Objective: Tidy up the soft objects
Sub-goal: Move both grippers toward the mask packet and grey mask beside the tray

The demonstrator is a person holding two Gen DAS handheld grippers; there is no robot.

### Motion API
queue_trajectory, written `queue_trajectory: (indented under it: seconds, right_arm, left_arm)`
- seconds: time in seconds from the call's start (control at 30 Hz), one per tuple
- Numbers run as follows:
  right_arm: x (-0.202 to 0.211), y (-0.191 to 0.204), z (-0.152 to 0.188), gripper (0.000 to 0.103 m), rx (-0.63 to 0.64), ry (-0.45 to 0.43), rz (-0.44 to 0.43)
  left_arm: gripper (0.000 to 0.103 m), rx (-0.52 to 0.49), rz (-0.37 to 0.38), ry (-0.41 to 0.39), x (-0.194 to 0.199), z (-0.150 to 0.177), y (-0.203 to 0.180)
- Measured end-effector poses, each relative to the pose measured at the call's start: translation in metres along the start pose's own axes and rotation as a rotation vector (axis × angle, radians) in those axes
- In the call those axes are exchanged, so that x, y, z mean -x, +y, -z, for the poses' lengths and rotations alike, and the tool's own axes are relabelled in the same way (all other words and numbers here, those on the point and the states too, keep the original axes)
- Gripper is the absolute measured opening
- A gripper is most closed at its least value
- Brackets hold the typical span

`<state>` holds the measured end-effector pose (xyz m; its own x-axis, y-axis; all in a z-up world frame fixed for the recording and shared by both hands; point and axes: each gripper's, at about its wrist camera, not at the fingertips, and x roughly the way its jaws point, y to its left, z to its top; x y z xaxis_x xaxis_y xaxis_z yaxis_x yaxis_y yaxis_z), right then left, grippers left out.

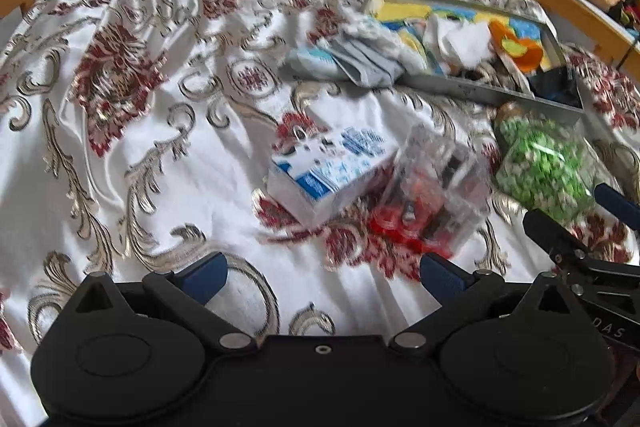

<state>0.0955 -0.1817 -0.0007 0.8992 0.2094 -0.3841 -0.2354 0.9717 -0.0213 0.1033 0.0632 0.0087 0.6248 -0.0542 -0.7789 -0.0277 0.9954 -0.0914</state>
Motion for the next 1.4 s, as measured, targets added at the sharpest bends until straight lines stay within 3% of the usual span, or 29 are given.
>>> queue_trajectory:
  seconds: [0.57,0.87,1.17,1.4]
  right_arm:
    - [-0.051,0.01,-0.031,0.102,-0.027,-0.055,0.004]
    - [-0.075,0.018,-0.038,0.102,-0.026,-0.051,0.014]
    - [-0.083,0.024,-0.039,0.102,-0.085,-0.002,-0.018]
    - [-0.093,0.033,-0.04,0.102,-0.048,0.021,-0.017]
  left_arm:
    - [0.102,0.017,-0.091,-0.173,-0.014,-0.032,0.011]
    - [0.102,0.011,-0.123,-0.164,-0.031,-0.047,0.019]
    - [0.102,-0.01,-0.1,-0.207,-0.037,-0.062,0.02]
    - [0.102,-0.019,-0.096,-0.228,-0.054,-0.073,0.028]
